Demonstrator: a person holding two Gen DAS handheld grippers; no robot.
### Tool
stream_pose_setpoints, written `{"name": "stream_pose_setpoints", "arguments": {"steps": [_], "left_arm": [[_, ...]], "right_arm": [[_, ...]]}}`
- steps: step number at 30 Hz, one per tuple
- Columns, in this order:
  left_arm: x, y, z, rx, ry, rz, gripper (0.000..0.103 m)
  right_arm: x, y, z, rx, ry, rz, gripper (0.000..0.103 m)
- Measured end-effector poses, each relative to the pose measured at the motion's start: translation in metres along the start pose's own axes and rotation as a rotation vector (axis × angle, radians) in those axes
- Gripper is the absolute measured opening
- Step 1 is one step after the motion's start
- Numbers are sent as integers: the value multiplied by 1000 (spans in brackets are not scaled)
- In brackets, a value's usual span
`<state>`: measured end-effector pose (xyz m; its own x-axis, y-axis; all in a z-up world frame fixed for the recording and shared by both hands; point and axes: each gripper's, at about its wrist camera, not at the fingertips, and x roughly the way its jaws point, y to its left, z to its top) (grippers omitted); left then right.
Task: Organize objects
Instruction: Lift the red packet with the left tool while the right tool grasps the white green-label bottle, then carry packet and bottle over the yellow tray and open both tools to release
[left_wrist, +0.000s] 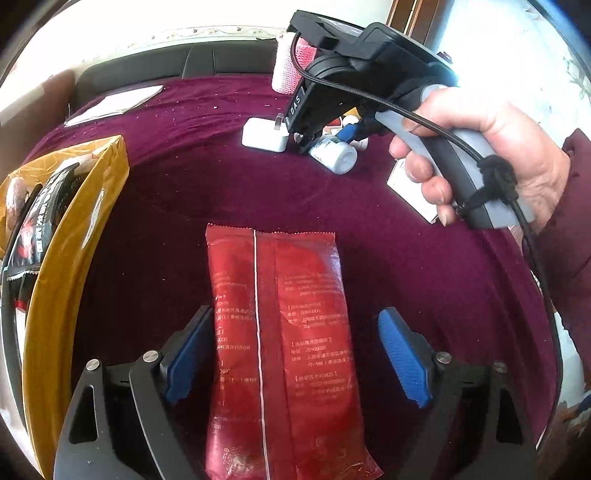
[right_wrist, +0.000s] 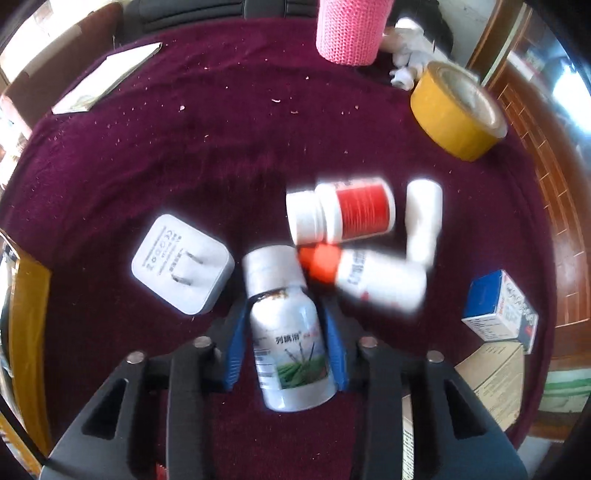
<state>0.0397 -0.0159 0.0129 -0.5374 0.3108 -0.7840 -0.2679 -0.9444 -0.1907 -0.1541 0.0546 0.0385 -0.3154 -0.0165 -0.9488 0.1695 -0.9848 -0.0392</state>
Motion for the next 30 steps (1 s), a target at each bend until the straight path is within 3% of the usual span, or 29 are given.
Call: {"name": "stream_pose_setpoints", "arguments": {"steps": [2,3,4,5,7,13,19,30], "left_arm": [[0,0,0,-1,-2,-2,83],[-1,2,-1,-11,-7,-5,77],[-4,6,-1,-29,-17,-6,61],[-5,9,-1,-42,-24,-10,53],[-7,17,0,-75,-27,-55,48],[-15,30,-4,-161,-8,-151,43],[-49,38,-9,-186,-72,-156,42],[-144,79,-22,-206,-262,-190,42]], "right_arm": [[-4,-3,-6,15,6,28,32],[-9,-9,-13,35,4,46,32],[-14,-12,-19,49,-2,55,32],[-19,-17,-25,63,-9,67,32],[-32,-30,-46,101,-26,108,32],[-70,-52,-112,189,-71,241,32],[-91,-54,-163,241,-107,363,33],[-127,8,-180,191,-178,542,33]]}}
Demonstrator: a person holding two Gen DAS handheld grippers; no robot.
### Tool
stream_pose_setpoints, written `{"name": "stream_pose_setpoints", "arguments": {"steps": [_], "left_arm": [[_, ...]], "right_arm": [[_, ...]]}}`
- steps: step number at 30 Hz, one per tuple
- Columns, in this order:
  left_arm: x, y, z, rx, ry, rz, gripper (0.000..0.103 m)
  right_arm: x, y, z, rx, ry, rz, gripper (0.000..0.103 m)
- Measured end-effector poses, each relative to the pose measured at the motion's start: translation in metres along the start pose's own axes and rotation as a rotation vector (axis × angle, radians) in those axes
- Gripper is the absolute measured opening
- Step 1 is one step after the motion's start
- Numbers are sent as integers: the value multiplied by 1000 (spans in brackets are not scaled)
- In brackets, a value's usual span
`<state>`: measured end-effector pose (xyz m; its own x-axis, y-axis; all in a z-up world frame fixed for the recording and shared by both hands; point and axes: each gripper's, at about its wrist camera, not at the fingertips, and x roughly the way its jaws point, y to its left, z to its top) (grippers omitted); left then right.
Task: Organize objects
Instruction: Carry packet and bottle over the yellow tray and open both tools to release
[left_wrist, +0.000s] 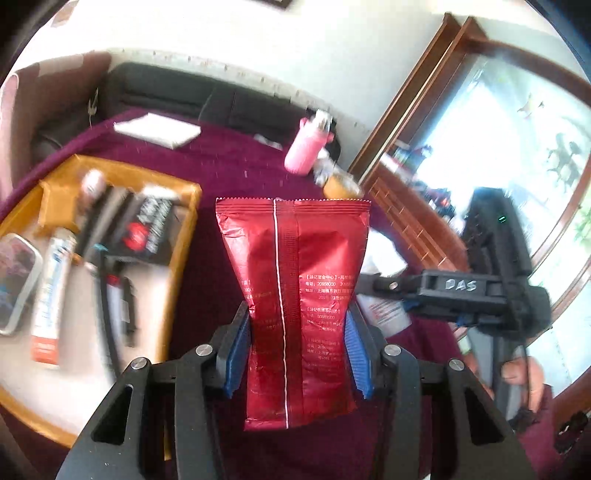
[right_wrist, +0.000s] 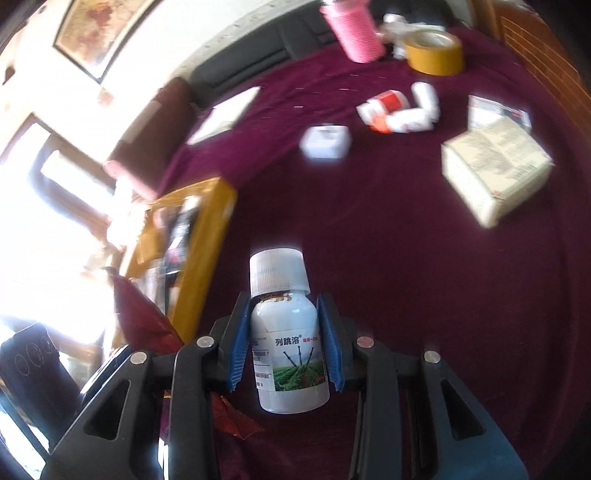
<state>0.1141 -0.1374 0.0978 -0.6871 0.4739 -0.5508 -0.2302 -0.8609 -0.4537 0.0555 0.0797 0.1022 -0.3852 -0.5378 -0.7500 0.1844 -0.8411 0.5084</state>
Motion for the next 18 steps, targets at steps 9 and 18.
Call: {"name": "stream_pose_setpoints", "arguments": {"steps": [9,18], "left_arm": [[-94,62,16,-39,-87,7,42],[-95,117,12,-66,23,149,42]], "right_arm": [[26,85,-12,-112,44,128,33],[97,145,-32,-146,150,198,33]]}}
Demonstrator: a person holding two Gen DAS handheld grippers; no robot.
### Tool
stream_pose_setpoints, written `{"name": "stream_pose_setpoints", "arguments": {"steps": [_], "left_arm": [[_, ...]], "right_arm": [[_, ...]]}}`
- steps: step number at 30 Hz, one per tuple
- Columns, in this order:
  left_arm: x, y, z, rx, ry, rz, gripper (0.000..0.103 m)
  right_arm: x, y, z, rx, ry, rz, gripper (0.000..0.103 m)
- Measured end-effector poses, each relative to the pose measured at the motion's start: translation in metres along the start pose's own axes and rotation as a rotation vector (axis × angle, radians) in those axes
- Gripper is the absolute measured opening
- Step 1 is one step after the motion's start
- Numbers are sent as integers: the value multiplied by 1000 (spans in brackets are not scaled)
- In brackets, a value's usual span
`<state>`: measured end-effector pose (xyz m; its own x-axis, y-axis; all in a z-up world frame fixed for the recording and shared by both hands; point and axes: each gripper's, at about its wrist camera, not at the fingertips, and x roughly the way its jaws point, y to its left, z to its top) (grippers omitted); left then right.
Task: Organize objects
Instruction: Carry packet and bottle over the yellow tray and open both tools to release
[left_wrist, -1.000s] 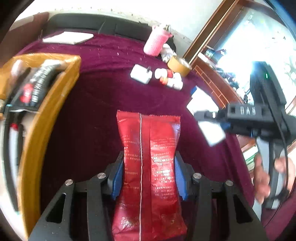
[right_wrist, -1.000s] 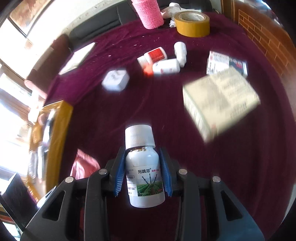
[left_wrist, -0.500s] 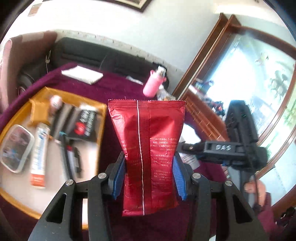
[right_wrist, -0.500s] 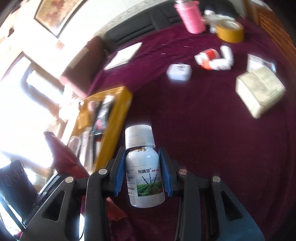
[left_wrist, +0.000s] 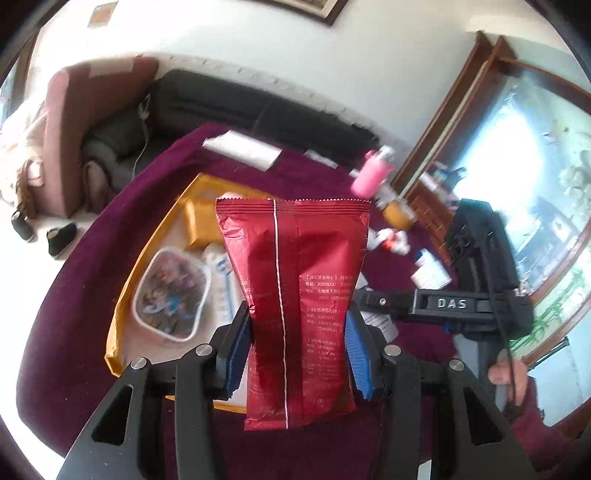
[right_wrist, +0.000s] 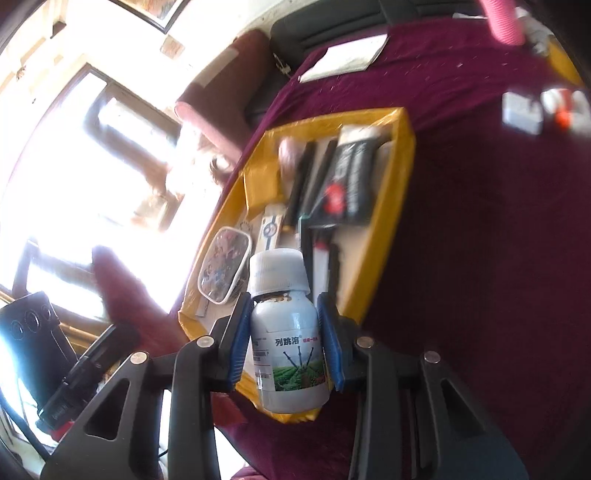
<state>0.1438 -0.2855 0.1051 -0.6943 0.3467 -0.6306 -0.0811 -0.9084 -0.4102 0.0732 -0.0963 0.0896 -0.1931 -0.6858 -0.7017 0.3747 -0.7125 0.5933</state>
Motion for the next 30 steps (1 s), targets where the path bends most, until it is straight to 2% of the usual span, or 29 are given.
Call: {"name": "stream_pose_setpoints", "arguments": {"steps": [6,10,11,13,17,21,23,25,28,30], "left_arm": [[42,14,-1,-39,66,35,42],[69,21,5,-75,99,32,34],[73,23,7,-84,106,25,34],[82,23,10,-87,111,38,34],[89,23,15,-91,93,66,33],[72,26,18,-117,74,39,35],[48,27,13,-96,64,33,37],[29,28,5,-65,62,37,48],[13,33,-10,-32,95,92,50],[15,34,-16,-43,121,81,50]], "right_arm": [[39,12,7,-31,15,-107,33],[55,5,14,-34,14,-207,33],[57,3,14,-34,11,-197,33],[59,3,17,-32,9,-207,32],[58,7,22,-63,-18,-282,31],[54,4,24,-40,-30,-258,31],[46,1,24,-18,-48,-227,33],[33,-2,23,-10,-85,-192,42],[17,-8,19,-17,-137,-191,46],[8,-13,17,-6,-157,-183,46]]}}
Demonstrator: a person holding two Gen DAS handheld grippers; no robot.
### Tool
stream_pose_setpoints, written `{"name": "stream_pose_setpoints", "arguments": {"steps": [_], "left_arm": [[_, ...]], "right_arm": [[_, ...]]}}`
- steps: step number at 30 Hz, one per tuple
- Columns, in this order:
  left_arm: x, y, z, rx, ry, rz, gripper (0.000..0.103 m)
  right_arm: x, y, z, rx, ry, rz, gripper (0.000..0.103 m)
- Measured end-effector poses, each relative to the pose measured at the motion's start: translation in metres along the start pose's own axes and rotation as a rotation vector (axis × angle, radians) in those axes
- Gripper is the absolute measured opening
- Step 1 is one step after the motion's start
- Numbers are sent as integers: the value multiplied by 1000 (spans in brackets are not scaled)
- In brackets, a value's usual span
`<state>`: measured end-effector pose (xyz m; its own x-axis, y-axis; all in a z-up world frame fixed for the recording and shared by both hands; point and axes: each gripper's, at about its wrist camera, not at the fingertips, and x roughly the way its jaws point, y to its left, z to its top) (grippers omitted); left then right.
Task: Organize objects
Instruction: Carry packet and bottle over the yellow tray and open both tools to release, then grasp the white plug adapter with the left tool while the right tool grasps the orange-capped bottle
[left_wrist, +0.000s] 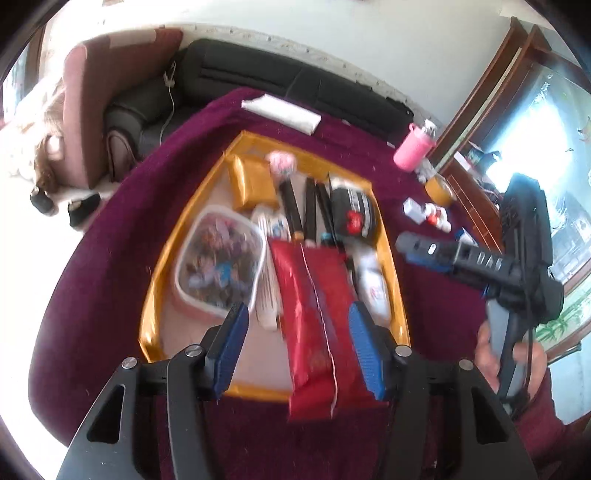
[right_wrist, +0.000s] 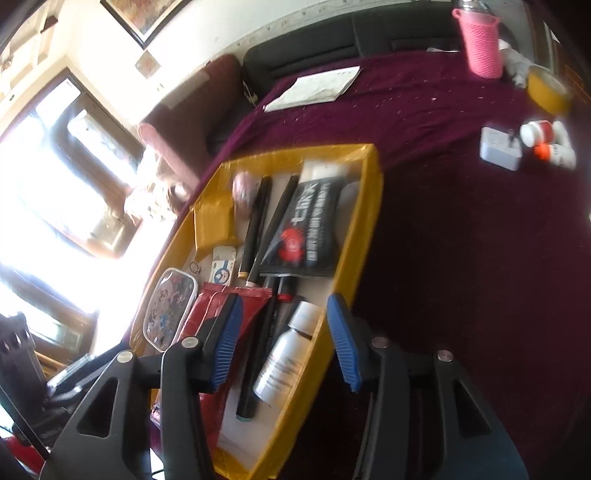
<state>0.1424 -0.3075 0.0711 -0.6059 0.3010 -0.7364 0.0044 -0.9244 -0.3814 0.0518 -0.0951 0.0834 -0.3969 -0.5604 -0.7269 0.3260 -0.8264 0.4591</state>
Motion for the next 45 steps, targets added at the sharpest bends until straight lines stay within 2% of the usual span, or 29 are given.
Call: {"name": "stream_pose_setpoints", "arguments": {"steps": [2,4,6,8,12,15,17,22,24,26,31,33,37,40,43,45], "left_arm": [[16,-5,-5,-11,64,14,51],[40,-18,-9,21,124,86,51],[55,-31,-11,55,142,98,51],[68,-42,-5,70,145,106,51],[80,-49,4,94,86,144,54],[83,-44,7,67,93,141,57],[76,-44,6,54,86,123,57],[40,-57,3,65,-20,152,60],[27,-70,2,103,-55,141,61],[19,-86,2,158,-69,106,65],[23,-142,-2,259,-22,-59,72],[35,-162,-8,294,20,-94,72],[72,-199,-28,368,122,-116,72],[86,-217,-38,402,170,-134,72],[88,-228,-36,420,166,-130,72],[88,-233,-18,410,137,-112,72]], "right_arm": [[-9,-6,-1,21,-18,11,46],[-18,-12,-3,50,-41,29,46],[-28,-18,-5,70,-79,27,46],[-36,-23,-6,67,-102,-14,46],[-52,-49,-5,131,-136,-65,46],[-60,-70,-7,185,-154,-76,46],[-67,-82,-9,211,-167,-82,46],[-85,-121,-17,277,-219,-109,54],[-94,-138,-18,286,-222,-150,54],[-107,-160,-19,316,-244,-193,54],[-145,-206,-24,382,-309,-276,54],[-159,-223,-26,412,-328,-313,54],[-180,-255,-31,482,-350,-335,54],[-190,-266,-31,499,-367,-343,54],[-195,-272,-20,494,-378,-333,54],[-198,-276,-4,506,-403,-343,54]]}}
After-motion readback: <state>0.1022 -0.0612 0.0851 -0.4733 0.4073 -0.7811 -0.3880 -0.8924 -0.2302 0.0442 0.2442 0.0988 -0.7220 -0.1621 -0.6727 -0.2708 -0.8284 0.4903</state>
